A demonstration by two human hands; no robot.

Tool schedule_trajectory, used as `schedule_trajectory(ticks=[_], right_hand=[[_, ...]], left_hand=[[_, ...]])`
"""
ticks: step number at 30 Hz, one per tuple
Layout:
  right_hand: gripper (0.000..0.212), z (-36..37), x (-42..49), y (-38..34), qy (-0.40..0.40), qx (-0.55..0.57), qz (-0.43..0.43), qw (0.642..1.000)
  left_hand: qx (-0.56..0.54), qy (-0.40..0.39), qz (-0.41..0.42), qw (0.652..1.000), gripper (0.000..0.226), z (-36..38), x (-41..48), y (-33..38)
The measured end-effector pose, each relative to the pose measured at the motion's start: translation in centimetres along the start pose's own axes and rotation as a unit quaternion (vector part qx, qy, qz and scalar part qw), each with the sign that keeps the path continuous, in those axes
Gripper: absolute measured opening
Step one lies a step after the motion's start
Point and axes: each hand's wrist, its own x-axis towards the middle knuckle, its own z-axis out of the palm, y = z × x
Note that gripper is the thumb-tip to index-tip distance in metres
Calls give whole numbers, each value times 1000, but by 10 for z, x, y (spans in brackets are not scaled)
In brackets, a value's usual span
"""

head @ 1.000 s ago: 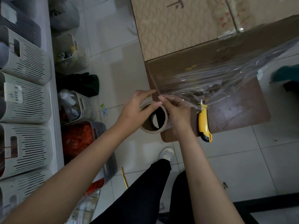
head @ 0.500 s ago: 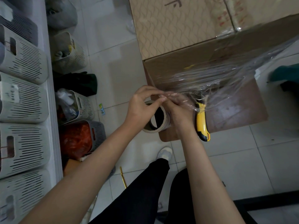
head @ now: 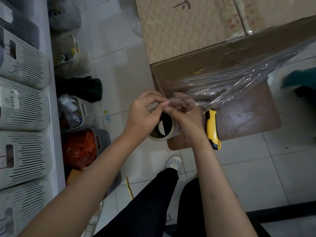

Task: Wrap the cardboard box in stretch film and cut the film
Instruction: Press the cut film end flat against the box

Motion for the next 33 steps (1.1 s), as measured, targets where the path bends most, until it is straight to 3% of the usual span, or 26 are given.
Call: schedule_trajectory(ticks=[3,8,14,18,21,23,26,30,33], right_hand=[[56,-6,2,-2,-17,26,18,999],[69,-24,0,0,-111,67,26,991],[32,-34,-8,-13,-122,127,-12,984],[15,-22,-10,-20,-61,200,12,978],[12,-19,-9,-19,-1,160,32,987],[5,-17,-10,-16,-7,129,39,991],[12,-18,-12,-9,-24,45,22,998],[29,-20,-10,-3,2,-43,25,999],[30,-20,-10,0,30,-108,24,993]], left_hand=[[-2,-20,-1,1000,7,-5,-2,5],[-1,-32,-4,999,10,-18,0,11],[7,-53,-17,998,15,-33,12,13],[-13,-79,-44,996,16,-42,18,12],[2,-97,-56,994,16,-48,20,12],[20,-97,-47,994,14,-53,22,14],[55,-90,-38,994,13,-62,29,17],[104,-76,-24,991,2,-74,38,24],[94,-62,-22,993,6,-81,44,30]])
